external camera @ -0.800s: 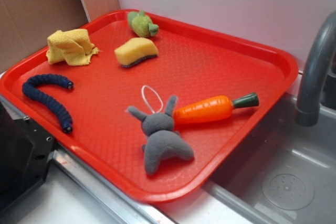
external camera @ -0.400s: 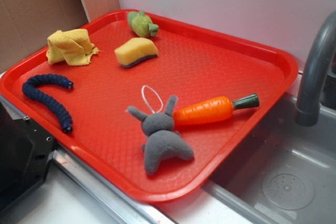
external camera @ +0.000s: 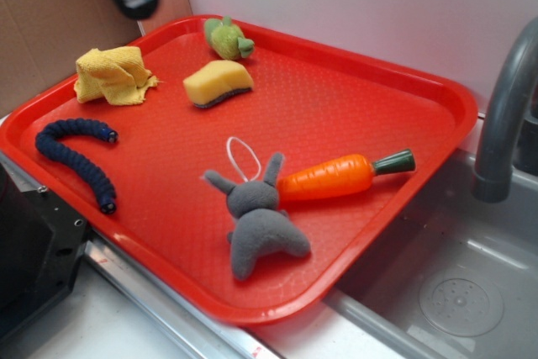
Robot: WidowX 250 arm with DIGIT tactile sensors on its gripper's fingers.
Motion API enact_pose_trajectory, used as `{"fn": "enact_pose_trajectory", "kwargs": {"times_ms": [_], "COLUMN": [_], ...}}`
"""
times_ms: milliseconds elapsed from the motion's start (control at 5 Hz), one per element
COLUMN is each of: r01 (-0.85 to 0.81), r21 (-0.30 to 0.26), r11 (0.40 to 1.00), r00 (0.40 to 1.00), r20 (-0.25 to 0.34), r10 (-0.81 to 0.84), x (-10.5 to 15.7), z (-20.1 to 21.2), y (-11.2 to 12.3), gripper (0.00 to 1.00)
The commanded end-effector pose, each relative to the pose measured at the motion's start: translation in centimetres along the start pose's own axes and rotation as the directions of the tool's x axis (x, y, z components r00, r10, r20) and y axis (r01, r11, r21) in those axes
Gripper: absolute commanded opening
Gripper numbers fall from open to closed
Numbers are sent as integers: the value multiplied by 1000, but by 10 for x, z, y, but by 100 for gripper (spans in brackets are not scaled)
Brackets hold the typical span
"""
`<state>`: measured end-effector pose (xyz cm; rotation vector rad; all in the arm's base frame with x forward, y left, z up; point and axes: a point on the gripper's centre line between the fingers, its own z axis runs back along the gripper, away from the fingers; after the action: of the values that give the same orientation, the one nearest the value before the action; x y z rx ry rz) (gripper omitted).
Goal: Grab the carrot.
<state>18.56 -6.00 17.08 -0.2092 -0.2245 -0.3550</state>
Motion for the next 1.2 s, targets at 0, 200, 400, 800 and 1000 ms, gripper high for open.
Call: {"fn": "enact_pose_trajectory", "kwargs": {"times_ms": [0,200,400,800,1000], "r01": [46,46,126,292,379], "r21": [2,2,-117,-65,-28], "r11": [999,999,985,954,925], "r00": [998,998,990,943,913], "r20": [35,35,-55,-147,-152], "r10": [-46,-46,-133,-299,-378], "x": [7,7,29,59,66], "z": [6,6,-36,-89,-108], "y": [-7,-7,5,-26,-48], "gripper": [100,100,100,100,100]}}
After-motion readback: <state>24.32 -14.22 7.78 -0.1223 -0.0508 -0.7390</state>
